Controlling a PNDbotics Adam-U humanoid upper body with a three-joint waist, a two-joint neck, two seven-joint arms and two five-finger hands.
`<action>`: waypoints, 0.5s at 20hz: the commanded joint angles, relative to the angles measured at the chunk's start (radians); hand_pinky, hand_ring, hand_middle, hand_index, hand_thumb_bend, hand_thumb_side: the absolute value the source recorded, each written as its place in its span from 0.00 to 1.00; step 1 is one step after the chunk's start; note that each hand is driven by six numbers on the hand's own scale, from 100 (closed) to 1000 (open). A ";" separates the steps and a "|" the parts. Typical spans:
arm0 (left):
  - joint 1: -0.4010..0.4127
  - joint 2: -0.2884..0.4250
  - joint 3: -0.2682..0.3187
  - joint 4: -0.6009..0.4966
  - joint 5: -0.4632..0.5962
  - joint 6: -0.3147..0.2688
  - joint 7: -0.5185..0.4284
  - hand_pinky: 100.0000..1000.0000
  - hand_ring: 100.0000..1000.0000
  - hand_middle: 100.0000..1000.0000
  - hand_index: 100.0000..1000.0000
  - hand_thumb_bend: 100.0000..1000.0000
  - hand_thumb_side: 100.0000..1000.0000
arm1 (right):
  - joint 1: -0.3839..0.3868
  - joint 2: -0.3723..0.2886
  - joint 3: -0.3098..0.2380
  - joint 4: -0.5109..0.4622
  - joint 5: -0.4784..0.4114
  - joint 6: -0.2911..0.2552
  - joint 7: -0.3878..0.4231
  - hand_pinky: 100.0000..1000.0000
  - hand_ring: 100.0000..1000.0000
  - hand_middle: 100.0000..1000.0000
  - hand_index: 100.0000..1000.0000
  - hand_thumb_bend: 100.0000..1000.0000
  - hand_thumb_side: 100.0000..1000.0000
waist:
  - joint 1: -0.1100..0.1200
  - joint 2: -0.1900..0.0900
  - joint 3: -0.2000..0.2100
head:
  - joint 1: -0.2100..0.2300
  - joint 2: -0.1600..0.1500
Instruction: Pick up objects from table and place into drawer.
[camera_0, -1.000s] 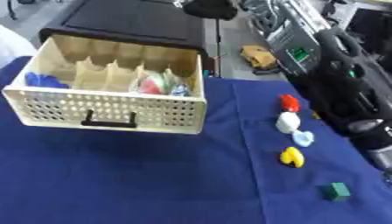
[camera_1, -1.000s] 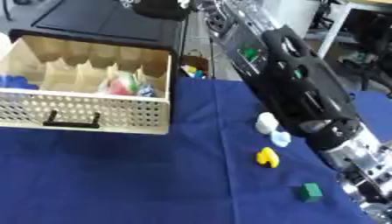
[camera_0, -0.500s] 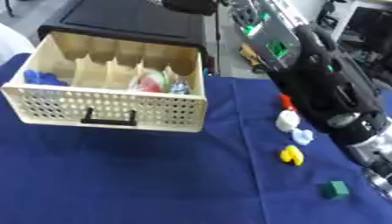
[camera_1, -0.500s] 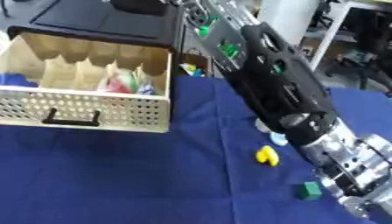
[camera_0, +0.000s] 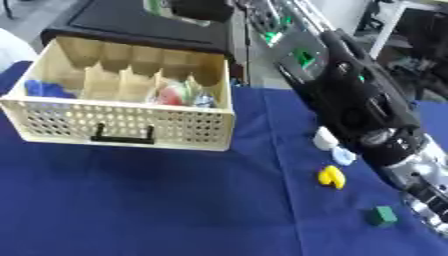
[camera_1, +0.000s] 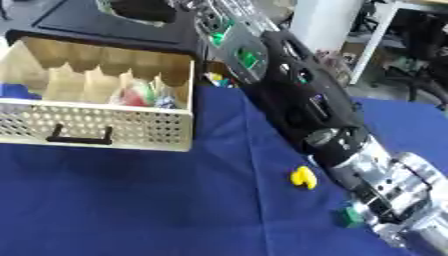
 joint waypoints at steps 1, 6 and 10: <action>-0.019 0.029 -0.001 -0.013 0.006 0.000 -0.005 0.53 0.75 0.69 0.88 0.22 1.00 | -0.031 -0.005 -0.002 -0.017 -0.049 0.013 0.037 0.77 0.83 0.64 0.48 0.00 0.59 | 0.008 -0.019 0.000 | -0.002 0.006; -0.022 0.031 -0.001 -0.013 0.012 0.001 -0.005 0.53 0.75 0.69 0.88 0.22 1.00 | -0.029 0.006 -0.002 -0.015 -0.111 0.026 0.101 0.78 0.84 0.64 0.48 0.00 0.66 | 0.004 -0.023 0.003 | -0.003 0.005; -0.024 0.032 0.000 -0.013 0.014 0.002 -0.006 0.53 0.75 0.69 0.88 0.22 1.00 | -0.024 0.015 -0.005 -0.004 -0.135 0.027 0.128 0.78 0.84 0.64 0.47 0.04 0.69 | 0.001 -0.024 0.006 | -0.003 0.003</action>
